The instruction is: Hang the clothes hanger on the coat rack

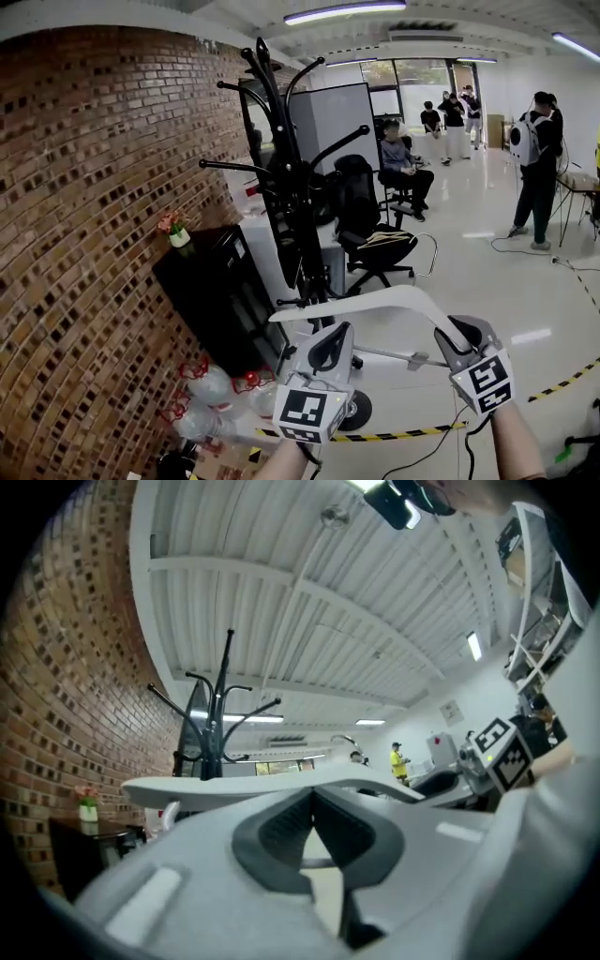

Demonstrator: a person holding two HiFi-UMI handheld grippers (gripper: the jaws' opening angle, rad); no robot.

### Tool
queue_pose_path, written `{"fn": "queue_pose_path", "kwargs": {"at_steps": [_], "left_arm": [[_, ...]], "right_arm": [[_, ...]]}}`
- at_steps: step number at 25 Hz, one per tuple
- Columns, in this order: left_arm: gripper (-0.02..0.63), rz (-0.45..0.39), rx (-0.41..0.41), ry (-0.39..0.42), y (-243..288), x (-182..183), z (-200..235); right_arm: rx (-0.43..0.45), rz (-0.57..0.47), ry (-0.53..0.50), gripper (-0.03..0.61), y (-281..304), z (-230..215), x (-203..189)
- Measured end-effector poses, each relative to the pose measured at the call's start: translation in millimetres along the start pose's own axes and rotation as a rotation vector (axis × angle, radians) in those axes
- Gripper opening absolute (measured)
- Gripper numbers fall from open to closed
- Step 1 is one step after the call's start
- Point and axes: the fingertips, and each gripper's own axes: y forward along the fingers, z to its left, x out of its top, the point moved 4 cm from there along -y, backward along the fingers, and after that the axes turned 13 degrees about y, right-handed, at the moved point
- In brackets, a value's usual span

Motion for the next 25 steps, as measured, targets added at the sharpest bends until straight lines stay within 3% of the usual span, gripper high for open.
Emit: {"fn": "queue_pose_path", "kwargs": {"at_steps": [6, 10, 15, 19, 25], "left_arm": [[0.005, -0.033, 0.006, 0.029, -1.9, 28.3, 66.8], [0.005, -0.082, 0.051, 0.029, -9.7, 48.4, 96.4], [0.005, -0.088, 0.047, -0.022, -15.0, 72.4, 112.2], [0.005, -0.079, 0.029, 0.000, -6.0, 86.5, 119.6], [0.005, -0.083, 0.055, 0.044, 14.2, 116.7, 135.7]], "right_arm": [[0.026, -0.070, -0.037, 0.118, 47.9, 31.6, 60.6], [0.029, -0.100, -0.087, 0.117, 64.4, 46.2, 91.0], [0.040, -0.137, -0.141, 0.118, 74.9, 48.2, 127.7], [0.065, -0.150, -0.132, 0.117, 79.2, 42.0, 152.1], [0.078, -0.199, -0.233, 0.117, 92.2, 30.1, 207.3]]}}
